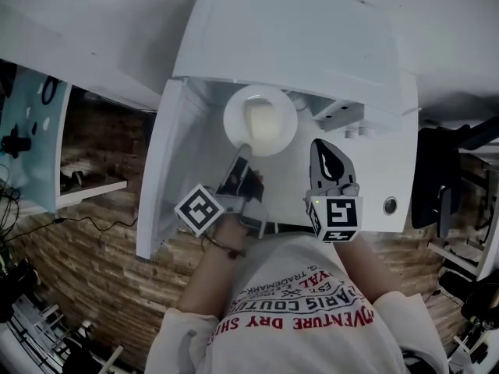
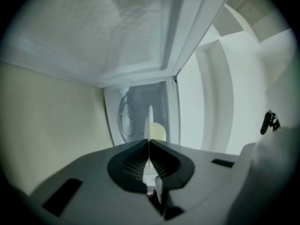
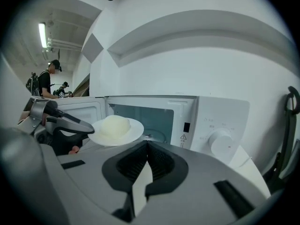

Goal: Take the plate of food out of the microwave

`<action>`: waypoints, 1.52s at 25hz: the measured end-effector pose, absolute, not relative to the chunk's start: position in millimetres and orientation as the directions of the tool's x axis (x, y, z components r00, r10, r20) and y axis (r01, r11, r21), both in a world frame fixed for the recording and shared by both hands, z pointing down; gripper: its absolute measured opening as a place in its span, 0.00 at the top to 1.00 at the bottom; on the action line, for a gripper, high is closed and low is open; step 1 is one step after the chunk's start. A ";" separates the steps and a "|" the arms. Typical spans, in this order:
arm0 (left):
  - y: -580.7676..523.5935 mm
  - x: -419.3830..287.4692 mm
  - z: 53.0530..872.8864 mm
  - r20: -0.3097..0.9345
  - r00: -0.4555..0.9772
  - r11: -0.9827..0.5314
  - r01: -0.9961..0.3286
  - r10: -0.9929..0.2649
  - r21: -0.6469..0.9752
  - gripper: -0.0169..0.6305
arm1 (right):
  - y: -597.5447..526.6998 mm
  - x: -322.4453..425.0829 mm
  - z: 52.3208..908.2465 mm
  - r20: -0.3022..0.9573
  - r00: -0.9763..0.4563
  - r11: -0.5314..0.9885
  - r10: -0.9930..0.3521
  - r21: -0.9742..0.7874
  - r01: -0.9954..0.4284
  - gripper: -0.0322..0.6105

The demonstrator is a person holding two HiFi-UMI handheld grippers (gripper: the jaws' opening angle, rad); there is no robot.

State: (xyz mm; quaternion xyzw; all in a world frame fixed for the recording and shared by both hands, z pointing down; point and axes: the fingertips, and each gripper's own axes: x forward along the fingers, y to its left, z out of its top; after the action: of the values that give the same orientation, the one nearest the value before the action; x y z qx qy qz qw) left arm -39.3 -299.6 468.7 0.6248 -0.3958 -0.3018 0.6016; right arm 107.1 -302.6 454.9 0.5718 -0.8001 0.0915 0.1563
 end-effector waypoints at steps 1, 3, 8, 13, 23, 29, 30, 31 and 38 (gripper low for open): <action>-295.4 -40.2 464.8 0.097 0.512 0.032 -0.134 -0.854 0.990 0.95 | -299.9 106.1 452.1 0.348 -0.293 0.323 -0.890 0.030 -0.946 0.93; -288.1 -42.2 455.9 0.087 0.525 0.019 -0.134 -0.847 0.991 0.95 | -294.8 104.0 445.4 0.333 -0.284 0.309 -0.899 0.025 -0.951 0.93; -269.9 -44.5 426.5 0.035 0.548 -0.034 -0.115 -0.836 0.993 0.95 | -280.1 100.0 429.8 0.292 -0.263 0.283 -0.920 0.027 -0.959 0.93; -262.2 -46.6 399.0 -0.007 0.572 -0.095 -0.124 -0.820 0.988 0.95 | -272.7 100.1 418.6 0.266 -0.239 0.257 -0.934 0.033 -0.966 0.93; -275.1 -47.5 357.7 -0.100 0.604 -0.208 -0.111 -0.790 0.972 0.95 | -276.8 94.0 376.8 0.146 -0.230 0.239 -0.962 0.048 -0.970 0.93; -280.2 -44.4 347.8 -0.123 0.625 -0.216 -0.075 -0.771 0.974 0.95 | -280.7 93.2 363.1 0.122 -0.223 0.231 -0.967 0.055 -0.971 0.93; -281.0 -44.4 347.5 -0.124 0.628 -0.216 -0.072 -0.768 0.974 0.95 | -281.0 92.5 361.7 0.121 -0.225 0.233 -0.967 0.058 -0.971 0.93; -281.6 -44.5 347.4 -0.124 0.630 -0.216 -0.071 -0.766 0.974 0.95 | -281.1 91.7 360.5 0.120 -0.227 0.235 -0.966 0.061 -0.970 0.93; -282.7 -45.0 350.0 -0.121 0.639 -0.207 -0.061 -0.760 0.976 0.95 | -278.0 91.9 354.1 0.091 -0.216 0.221 -0.972 0.059 -0.973 0.93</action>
State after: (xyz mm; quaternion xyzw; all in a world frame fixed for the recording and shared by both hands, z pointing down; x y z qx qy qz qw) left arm -45.0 -282.7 350.0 0.7116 -0.2885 -0.3119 0.5596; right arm 91.9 -278.0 354.1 0.6239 -0.7796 0.0056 0.0540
